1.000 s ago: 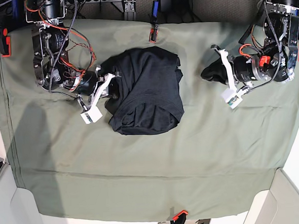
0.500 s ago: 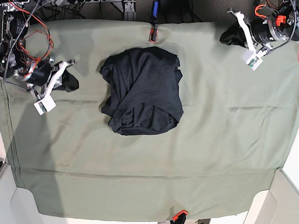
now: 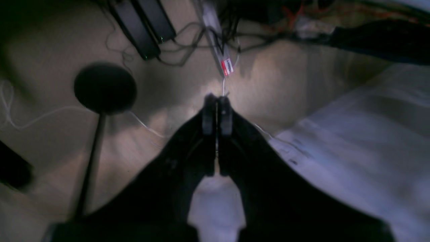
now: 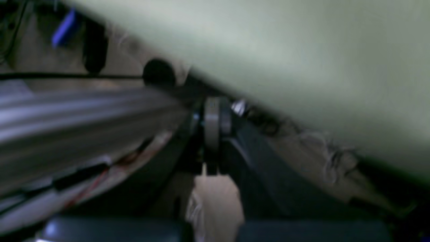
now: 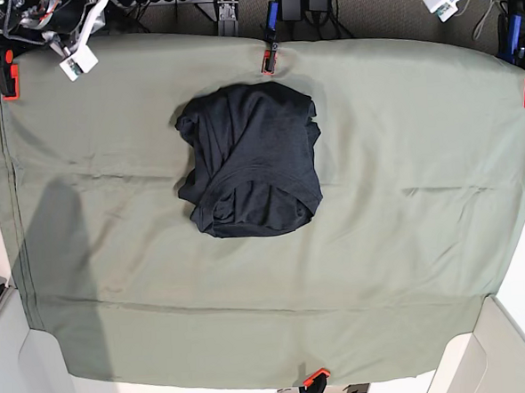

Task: Fold the T-shirt properly

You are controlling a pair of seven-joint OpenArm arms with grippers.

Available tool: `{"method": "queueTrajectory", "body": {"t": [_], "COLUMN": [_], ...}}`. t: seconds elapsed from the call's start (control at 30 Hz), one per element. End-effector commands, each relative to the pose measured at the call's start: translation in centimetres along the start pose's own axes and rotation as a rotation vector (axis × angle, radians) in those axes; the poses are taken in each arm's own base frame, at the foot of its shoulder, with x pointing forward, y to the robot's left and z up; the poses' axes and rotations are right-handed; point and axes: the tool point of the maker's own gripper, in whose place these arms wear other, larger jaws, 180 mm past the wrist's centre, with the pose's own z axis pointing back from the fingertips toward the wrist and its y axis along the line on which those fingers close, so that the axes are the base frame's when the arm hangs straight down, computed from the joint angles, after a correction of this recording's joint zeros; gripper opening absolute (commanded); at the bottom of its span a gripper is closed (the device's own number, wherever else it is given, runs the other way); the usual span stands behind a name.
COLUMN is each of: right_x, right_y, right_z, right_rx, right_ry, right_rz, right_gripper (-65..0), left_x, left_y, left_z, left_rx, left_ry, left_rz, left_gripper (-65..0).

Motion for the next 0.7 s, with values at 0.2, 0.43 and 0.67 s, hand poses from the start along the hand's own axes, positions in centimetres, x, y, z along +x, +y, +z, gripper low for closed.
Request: {"method": "queueTrajectory", "body": {"t": [0.2,0.43,0.67], "right_x": [-7.2,-13.4,-18.5], "right_y": [0.2,0.2,-0.1], "right_z": [-0.3,-2.6,-5.4], "right_rx": [0.02,0.046,0.011], "right_ry": [0.155,0.36,0.603], "right_rz": [-0.119,-0.214,-0.241], "right_gripper": [-65.0,-65.0,-65.0], "left_x": [-7.8,-13.8,-11.1], "left_y": [0.1,-1.1,0.1], "left_z": [-3.1,-8.1,-14.1], "left_rx": [-0.033,-0.018,0.044], "left_ry": [0.209,0.452,0.552], "left_rz": [0.117,0.012,-0.034], "left_gripper": [-64.4,-65.0,-65.0]}}
